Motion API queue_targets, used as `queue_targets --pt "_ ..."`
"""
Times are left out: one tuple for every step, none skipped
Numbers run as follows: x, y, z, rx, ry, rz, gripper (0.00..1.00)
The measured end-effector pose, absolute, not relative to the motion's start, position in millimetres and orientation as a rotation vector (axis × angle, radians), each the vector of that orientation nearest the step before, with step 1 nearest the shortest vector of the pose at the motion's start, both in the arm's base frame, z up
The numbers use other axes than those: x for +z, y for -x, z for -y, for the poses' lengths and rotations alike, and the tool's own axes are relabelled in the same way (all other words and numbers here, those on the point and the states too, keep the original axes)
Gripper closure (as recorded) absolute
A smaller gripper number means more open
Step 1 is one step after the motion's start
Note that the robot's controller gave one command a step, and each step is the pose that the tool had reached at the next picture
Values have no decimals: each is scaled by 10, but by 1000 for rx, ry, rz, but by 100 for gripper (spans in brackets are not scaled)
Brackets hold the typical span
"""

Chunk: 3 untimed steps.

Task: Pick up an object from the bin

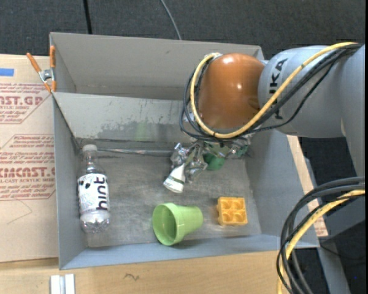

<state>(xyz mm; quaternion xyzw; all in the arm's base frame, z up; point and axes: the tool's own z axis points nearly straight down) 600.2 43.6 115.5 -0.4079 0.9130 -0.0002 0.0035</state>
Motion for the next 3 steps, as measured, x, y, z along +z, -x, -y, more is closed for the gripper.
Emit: queue_targets --pt "1143 -5992 -432 2 1280 -2865 100" --pt "1222 -6007 -448 2 1278 -2866 100" --pt "1421 -5998 -446 1 1278 -2865 100"
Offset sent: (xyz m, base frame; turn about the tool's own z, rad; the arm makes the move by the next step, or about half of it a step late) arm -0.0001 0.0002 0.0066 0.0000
